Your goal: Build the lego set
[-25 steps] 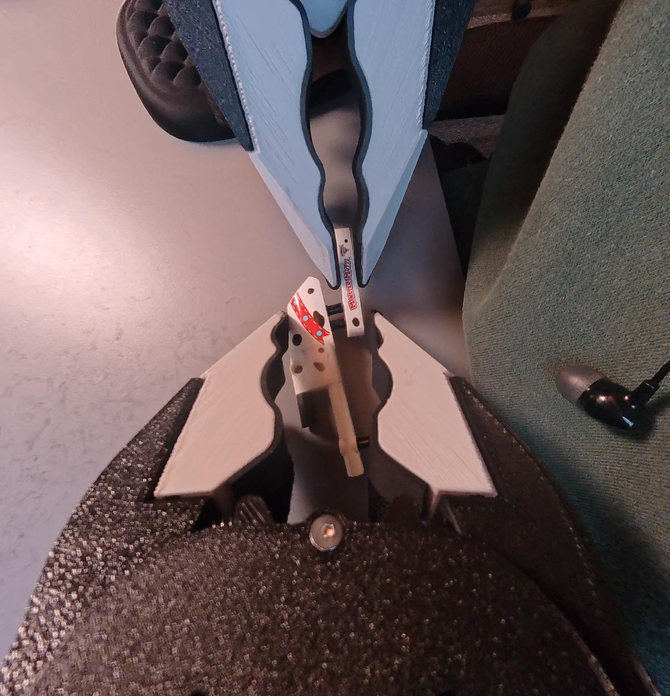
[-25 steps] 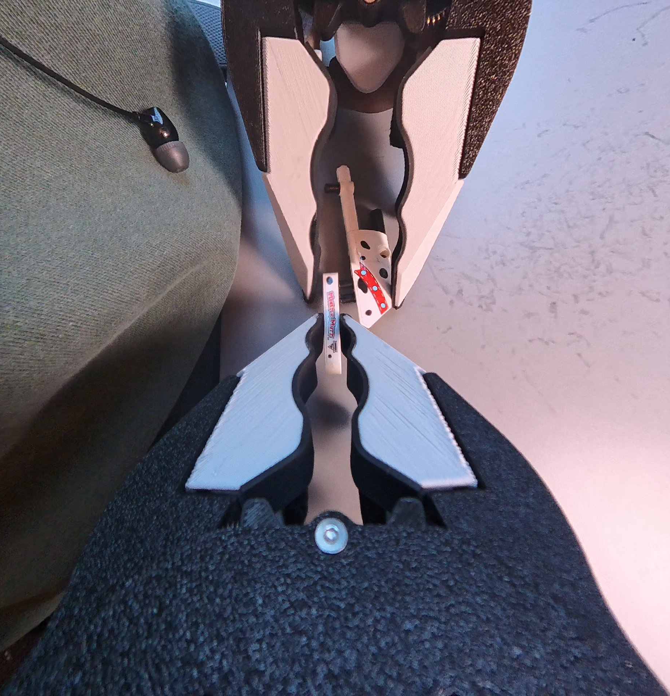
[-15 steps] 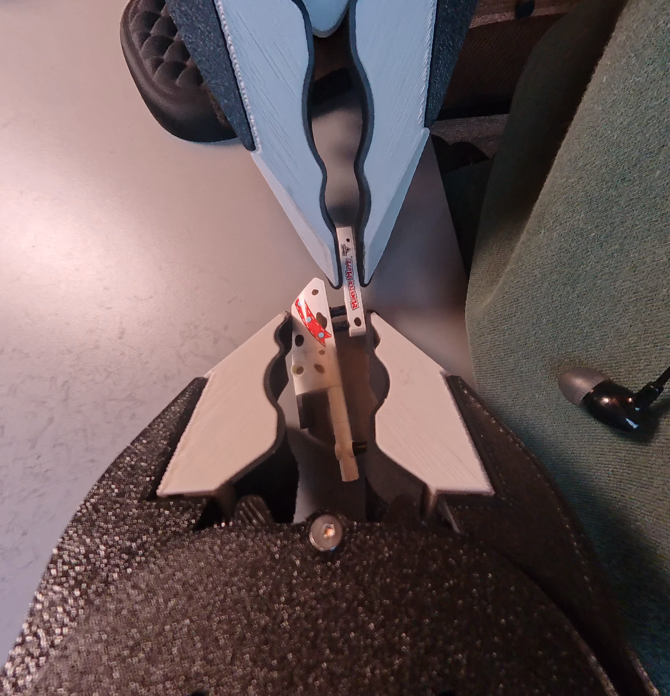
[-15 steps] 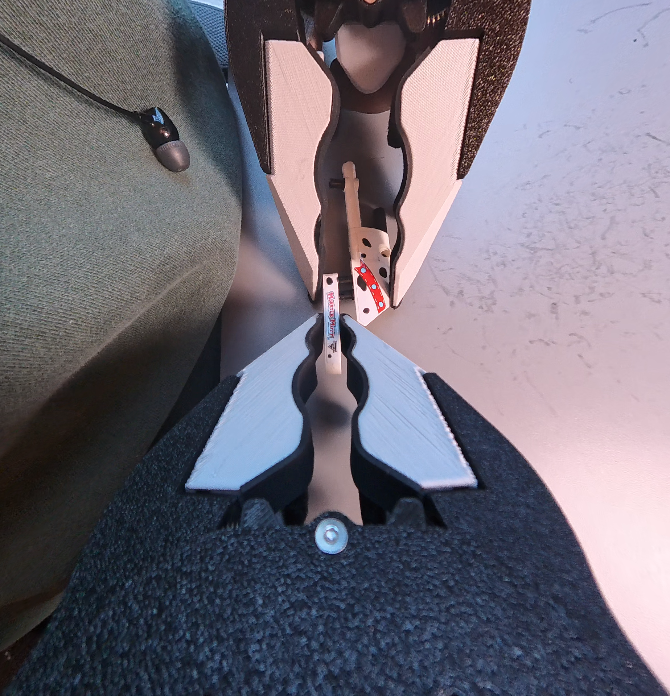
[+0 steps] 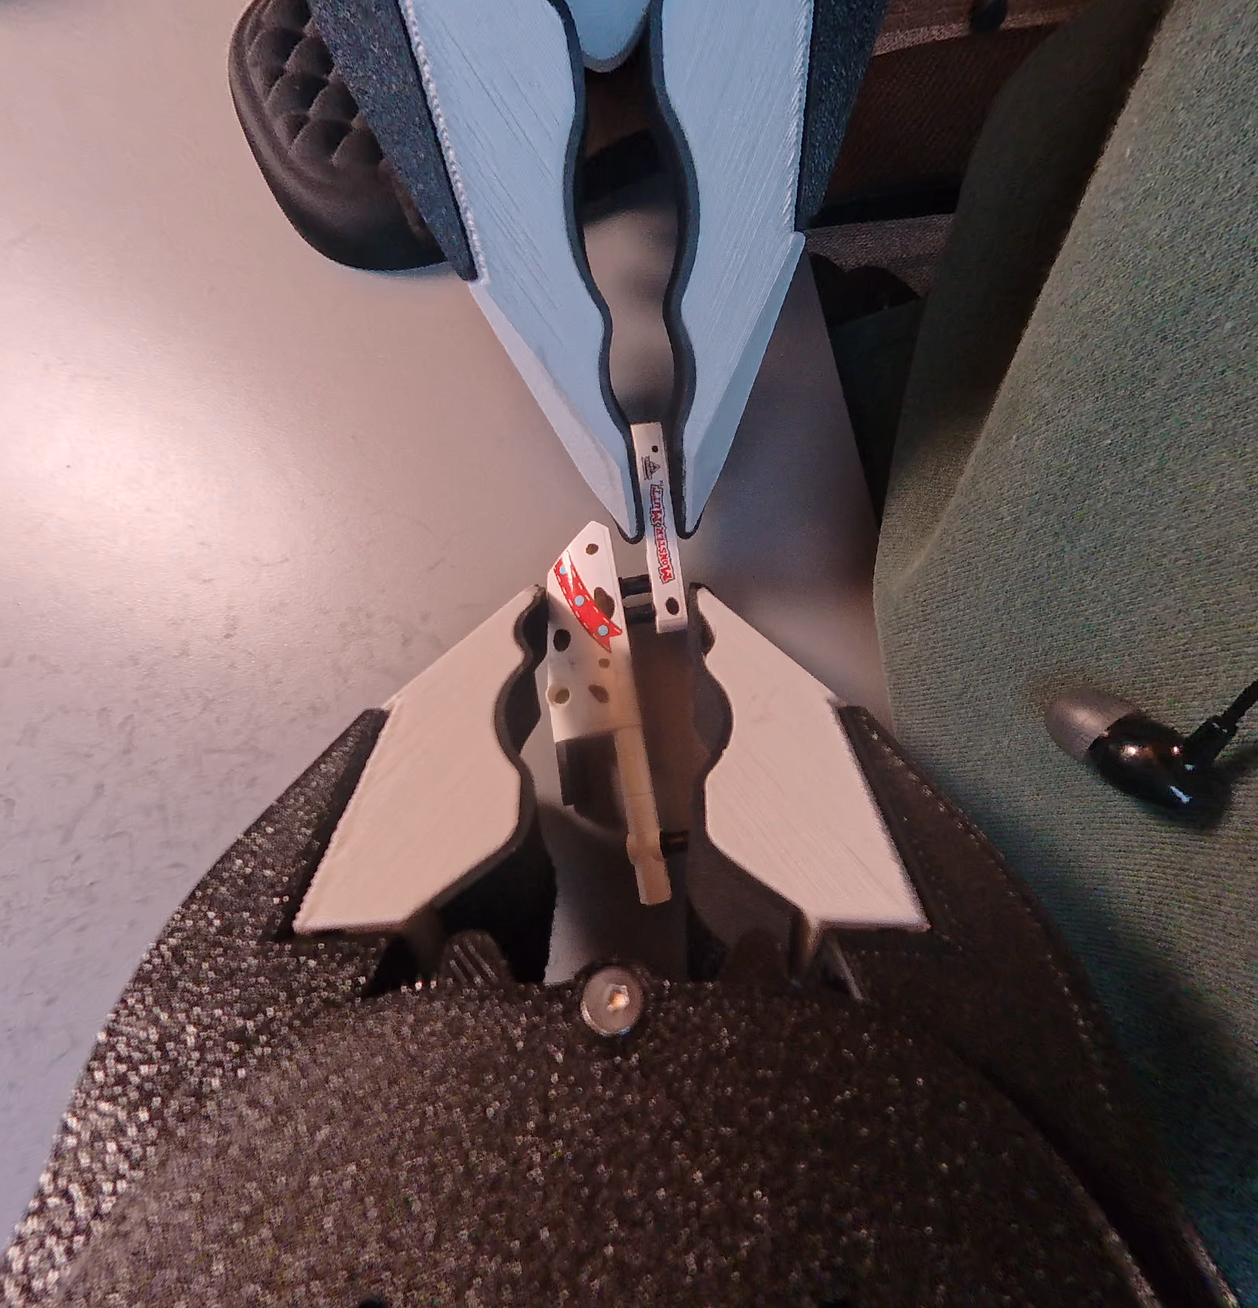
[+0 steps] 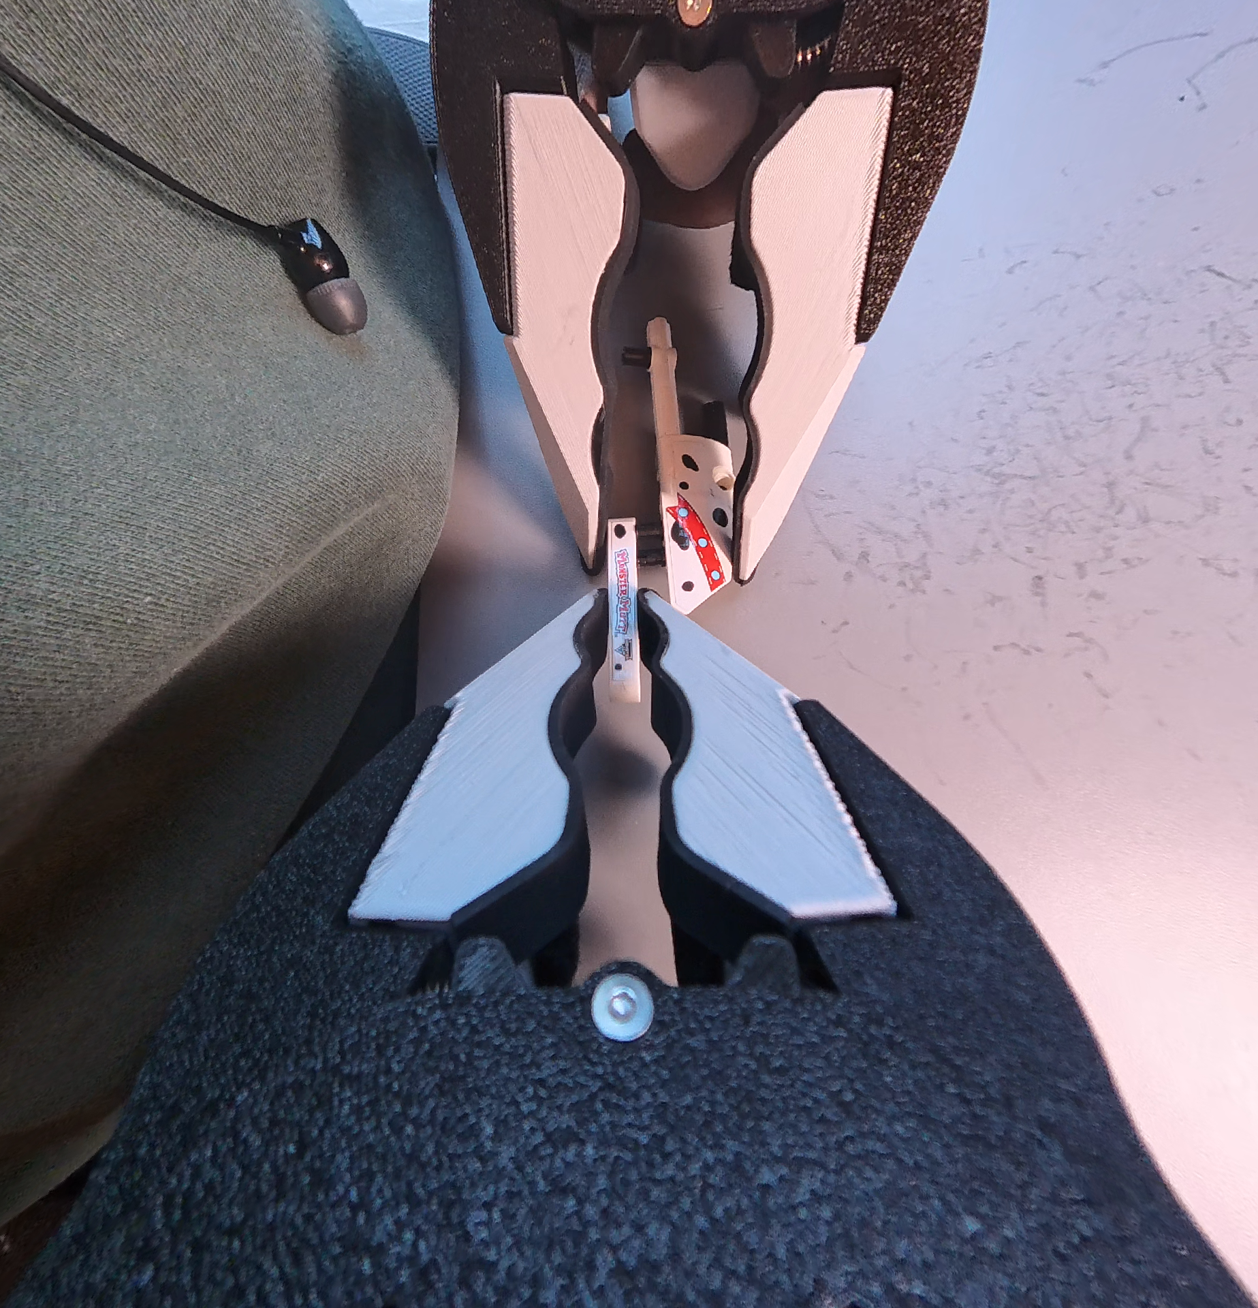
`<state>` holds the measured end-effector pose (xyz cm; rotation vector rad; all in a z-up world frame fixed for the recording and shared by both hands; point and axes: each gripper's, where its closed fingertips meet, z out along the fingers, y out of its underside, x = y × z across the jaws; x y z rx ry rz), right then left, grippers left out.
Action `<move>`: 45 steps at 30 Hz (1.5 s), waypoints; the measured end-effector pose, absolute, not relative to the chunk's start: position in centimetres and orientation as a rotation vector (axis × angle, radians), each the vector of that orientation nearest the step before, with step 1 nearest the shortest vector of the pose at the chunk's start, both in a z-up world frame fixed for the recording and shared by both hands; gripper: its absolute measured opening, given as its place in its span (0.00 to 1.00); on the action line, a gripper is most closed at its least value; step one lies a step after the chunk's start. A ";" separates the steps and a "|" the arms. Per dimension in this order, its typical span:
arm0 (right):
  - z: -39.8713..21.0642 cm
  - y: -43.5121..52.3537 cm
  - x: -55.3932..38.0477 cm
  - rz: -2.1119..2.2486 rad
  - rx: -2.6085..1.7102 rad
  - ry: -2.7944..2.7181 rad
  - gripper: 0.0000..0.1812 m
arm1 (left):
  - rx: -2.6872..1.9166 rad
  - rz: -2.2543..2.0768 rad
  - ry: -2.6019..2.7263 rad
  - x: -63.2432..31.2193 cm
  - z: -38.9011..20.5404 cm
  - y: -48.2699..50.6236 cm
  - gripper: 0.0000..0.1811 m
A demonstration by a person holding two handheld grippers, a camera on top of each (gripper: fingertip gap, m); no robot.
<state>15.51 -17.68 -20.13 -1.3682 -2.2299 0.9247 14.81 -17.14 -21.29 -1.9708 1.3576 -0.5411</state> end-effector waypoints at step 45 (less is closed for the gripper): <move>-19.8 -17.9 15.5 0.863 -1.257 -2.192 0.04 | -1.892 -0.401 1.364 14.8 -21.1 -17.1 0.21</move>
